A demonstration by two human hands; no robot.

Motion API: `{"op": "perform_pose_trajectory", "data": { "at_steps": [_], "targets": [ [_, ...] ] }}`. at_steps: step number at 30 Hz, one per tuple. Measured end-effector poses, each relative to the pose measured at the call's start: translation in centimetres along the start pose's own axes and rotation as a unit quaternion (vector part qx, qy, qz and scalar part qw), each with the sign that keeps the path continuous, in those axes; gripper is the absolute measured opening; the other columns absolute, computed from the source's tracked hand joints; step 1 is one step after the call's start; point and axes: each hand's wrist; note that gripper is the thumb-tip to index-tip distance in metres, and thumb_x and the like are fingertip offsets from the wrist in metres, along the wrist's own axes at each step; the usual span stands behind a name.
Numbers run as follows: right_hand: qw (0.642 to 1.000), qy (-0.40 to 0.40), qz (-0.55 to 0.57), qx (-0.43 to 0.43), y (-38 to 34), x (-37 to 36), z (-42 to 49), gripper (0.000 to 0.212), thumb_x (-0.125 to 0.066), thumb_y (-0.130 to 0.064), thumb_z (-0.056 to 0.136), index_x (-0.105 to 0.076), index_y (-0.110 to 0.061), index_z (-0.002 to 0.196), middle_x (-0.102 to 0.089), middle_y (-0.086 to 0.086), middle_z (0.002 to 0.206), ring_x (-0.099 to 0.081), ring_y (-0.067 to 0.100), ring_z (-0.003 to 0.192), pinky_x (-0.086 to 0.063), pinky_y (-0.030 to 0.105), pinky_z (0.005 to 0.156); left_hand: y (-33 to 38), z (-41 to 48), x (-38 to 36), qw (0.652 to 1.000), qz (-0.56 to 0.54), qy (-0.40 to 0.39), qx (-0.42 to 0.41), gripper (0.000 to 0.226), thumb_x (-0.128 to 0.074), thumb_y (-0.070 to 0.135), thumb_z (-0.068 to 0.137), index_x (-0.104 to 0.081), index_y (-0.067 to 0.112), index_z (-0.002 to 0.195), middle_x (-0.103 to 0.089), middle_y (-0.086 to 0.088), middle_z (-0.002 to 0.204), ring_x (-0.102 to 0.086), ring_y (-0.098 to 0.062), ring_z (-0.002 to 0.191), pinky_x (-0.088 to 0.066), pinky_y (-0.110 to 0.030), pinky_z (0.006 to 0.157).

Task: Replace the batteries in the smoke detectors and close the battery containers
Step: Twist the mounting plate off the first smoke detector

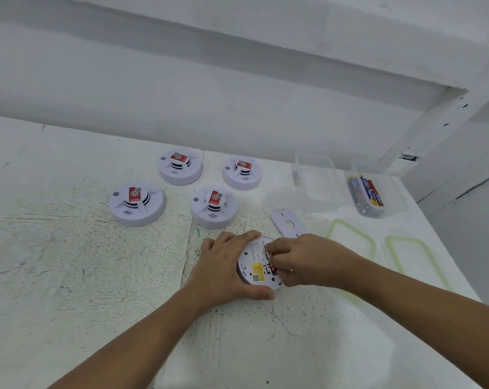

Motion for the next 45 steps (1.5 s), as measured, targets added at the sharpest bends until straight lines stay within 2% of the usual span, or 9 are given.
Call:
{"op": "perform_pose_trajectory", "data": {
  "at_steps": [9,18,26,32,34,38,40,42,45],
  "targets": [
    [0.996,-0.069,0.000,-0.052,-1.0,0.9,0.6,0.030,-0.054,-0.026,0.088,-0.056,-0.009,0.112,-0.051,0.009,0.125,-0.059,0.027,0.080,-0.044,0.033,0.064,0.1,0.0,0.1,1.000,-0.004,0.001,-0.005,0.108,-0.054,0.087,0.049,-0.028,0.039,0.142,-0.031,0.033,0.108,-0.024,0.007,0.103,-0.021,-0.027,0.091],
    [0.992,0.014,0.100,-0.071,-0.7,1.2,0.0,0.026,-0.057,-0.024,0.081,-0.062,-0.014,0.104,-0.060,0.000,0.107,-0.054,0.017,0.075,-0.036,0.024,0.057,-0.1,-0.1,0.0,1.000,0.000,0.000,-0.005,0.108,-0.054,0.088,0.049,-0.026,0.041,0.142,-0.034,0.030,0.112,-0.025,0.006,0.105,-0.022,-0.027,0.092],
    [0.953,0.133,0.216,-0.164,-1.9,-0.2,-1.1,0.011,-0.062,-0.022,0.085,-0.063,-0.011,0.082,-0.067,0.001,0.090,-0.053,0.016,0.089,-0.039,0.021,0.080,-0.1,-0.2,-0.1,1.000,0.004,0.003,-0.001,0.113,-0.051,0.090,0.046,-0.024,0.040,0.144,-0.031,0.029,0.113,-0.023,0.006,0.106,-0.023,-0.027,0.097],
    [0.908,0.206,0.233,-0.280,-4.0,-1.9,-1.1,0.010,-0.057,-0.009,0.082,-0.061,-0.016,0.088,-0.057,-0.004,0.084,-0.047,0.013,0.077,-0.033,0.016,0.064,-0.2,-0.1,-0.3,1.000,-0.002,0.011,0.005,0.114,-0.055,0.090,0.045,-0.023,0.042,0.144,-0.034,0.028,0.117,-0.023,0.005,0.107,-0.021,-0.025,0.094],
    [0.859,0.220,0.331,-0.323,-3.6,-1.4,-1.0,0.012,-0.061,-0.009,0.081,-0.065,-0.018,0.088,-0.062,-0.006,0.083,-0.055,0.011,0.072,-0.045,0.021,0.064,-0.2,-0.1,-0.4,1.000,-0.010,0.016,0.012,0.114,-0.057,0.089,0.044,-0.024,0.043,0.143,-0.036,0.026,0.119,-0.026,0.004,0.109,-0.024,-0.026,0.096],
    [0.612,0.254,0.663,-0.348,-0.9,0.6,-1.5,0.017,-0.065,0.007,0.081,-0.066,-0.005,0.093,-0.068,0.011,0.082,-0.065,0.019,0.067,-0.055,0.026,0.060,-0.3,-0.1,-0.5,0.999,-0.025,0.027,0.030,0.111,-0.061,0.089,0.043,-0.026,0.047,0.140,-0.037,0.029,0.120,-0.032,0.001,0.112,-0.025,-0.027,0.099],
    [0.543,0.300,0.709,-0.335,1.4,1.8,-1.7,0.016,-0.062,0.011,0.082,-0.064,0.001,0.094,-0.065,0.017,0.079,-0.064,0.023,0.065,-0.056,0.027,0.059,-0.1,-0.1,-0.4,0.999,-0.020,0.021,0.029,0.110,-0.062,0.089,0.043,-0.024,0.050,0.139,-0.029,0.040,0.115,-0.031,0.003,0.112,-0.024,-0.025,0.097],
    [0.513,0.354,0.705,-0.337,4.2,3.2,-1.4,0.014,-0.060,0.012,0.083,-0.062,0.002,0.092,-0.063,0.016,0.077,-0.063,0.024,0.065,-0.057,0.027,0.059,0.1,0.0,-0.3,0.999,-0.009,0.020,0.026,0.112,-0.057,0.093,0.040,-0.021,0.051,0.137,-0.024,0.043,0.114,-0.031,0.003,0.112,-0.023,-0.024,0.096],
    [0.547,0.406,0.625,-0.382,9.2,4.3,-0.4,0.015,-0.060,0.011,0.083,-0.062,-0.004,0.080,-0.061,0.014,0.077,-0.060,0.021,0.062,-0.059,0.026,0.061,0.4,0.2,-0.2,0.999,0.003,0.021,0.037,0.117,-0.055,0.095,0.036,-0.022,0.050,0.139,-0.022,0.043,0.112,-0.030,0.005,0.109,-0.021,-0.021,0.094]
  ]
}}
Point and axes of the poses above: each hand's wrist, its own z-axis towards the middle knuckle, its own x-axis out of the back of the hand, y = z × x
